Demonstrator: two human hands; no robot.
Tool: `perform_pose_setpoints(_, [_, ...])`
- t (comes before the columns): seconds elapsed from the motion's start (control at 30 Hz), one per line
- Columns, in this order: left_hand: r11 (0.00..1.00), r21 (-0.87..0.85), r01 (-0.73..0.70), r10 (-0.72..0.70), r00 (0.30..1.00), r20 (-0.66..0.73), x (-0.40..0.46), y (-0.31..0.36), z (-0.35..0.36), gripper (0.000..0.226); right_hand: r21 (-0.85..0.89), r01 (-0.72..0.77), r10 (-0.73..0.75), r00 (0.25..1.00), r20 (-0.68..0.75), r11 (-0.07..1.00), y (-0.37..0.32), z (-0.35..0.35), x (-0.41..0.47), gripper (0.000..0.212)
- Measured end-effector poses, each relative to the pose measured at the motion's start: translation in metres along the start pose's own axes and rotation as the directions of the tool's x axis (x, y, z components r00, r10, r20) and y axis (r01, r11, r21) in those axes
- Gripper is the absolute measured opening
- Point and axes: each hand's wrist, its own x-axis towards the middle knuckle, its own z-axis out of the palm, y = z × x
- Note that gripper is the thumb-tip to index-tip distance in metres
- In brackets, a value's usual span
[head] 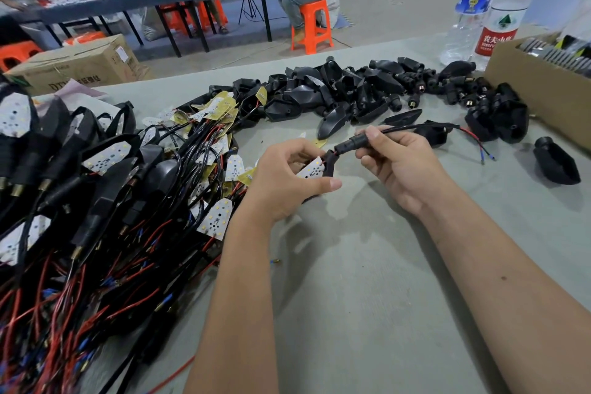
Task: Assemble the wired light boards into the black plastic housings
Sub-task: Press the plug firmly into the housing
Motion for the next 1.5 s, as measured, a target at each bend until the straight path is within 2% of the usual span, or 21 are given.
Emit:
perform_pose_setpoints(0.23, [0.985,0.076,-0.155,0.164,0.976,-0.14,0.002,-0.003,0.002,0.04,-0.03,0.014,-0.013,0.999,0.037,0.999,-0.001,0.0,0.0,0.013])
perform_pose_setpoints(0.43, [0.957,0.198,-0.212,0.246,0.955,-0.167,0.004,-0.003,0.003,0.039,-0.148,0.114,-0.11,0.993,0.035,0.982,0.002,-0.002,0.002,0.01])
perform_pose_setpoints(0.6, [0.929,0.297,-0.222,0.287,0.938,-0.194,0.004,-0.003,0.005,0.038,-0.201,0.14,-0.137,0.99,0.029,0.969,0.004,-0.004,0.004,0.008])
perform_pose_setpoints(0.83, [0.922,0.344,-0.181,0.255,0.949,-0.186,0.005,-0.007,0.006,0.038,-0.327,0.171,-0.151,0.985,0.085,0.93,0.001,-0.007,0.003,0.006])
perform_pose_setpoints(1.07, [0.927,0.327,-0.183,0.247,0.955,-0.166,0.007,-0.003,0.014,0.038,-0.234,0.135,-0.115,0.989,0.096,0.963,0.007,0.0,0.001,0.008])
perform_pose_setpoints(1.2, [0.968,0.201,-0.154,0.189,0.967,-0.169,0.006,0.001,0.017,0.045,-0.085,0.082,-0.084,0.996,-0.012,0.993,0.008,0.0,0.004,0.012])
perform_pose_setpoints(1.27, [0.999,-0.003,-0.044,0.043,0.985,-0.17,0.004,0.003,0.016,0.037,-0.022,0.072,-0.073,0.995,-0.069,0.997,0.009,0.0,0.004,0.007])
perform_pose_setpoints(1.37, [0.944,-0.298,0.146,-0.18,0.98,-0.09,0.002,0.004,0.01,0.017,0.047,0.05,-0.046,0.996,-0.079,0.998,0.008,-0.002,0.006,0.022])
perform_pose_setpoints(1.43, [0.911,-0.371,0.179,-0.219,0.974,-0.066,0.002,0.003,0.008,0.019,0.034,0.03,-0.028,0.998,-0.059,0.999,0.006,-0.004,0.005,0.032])
perform_pose_setpoints(1.5, [0.884,-0.43,0.184,-0.232,0.971,-0.061,0.002,0.002,0.006,0.018,-0.006,0.043,-0.044,0.995,-0.091,0.999,0.006,-0.005,0.005,0.028])
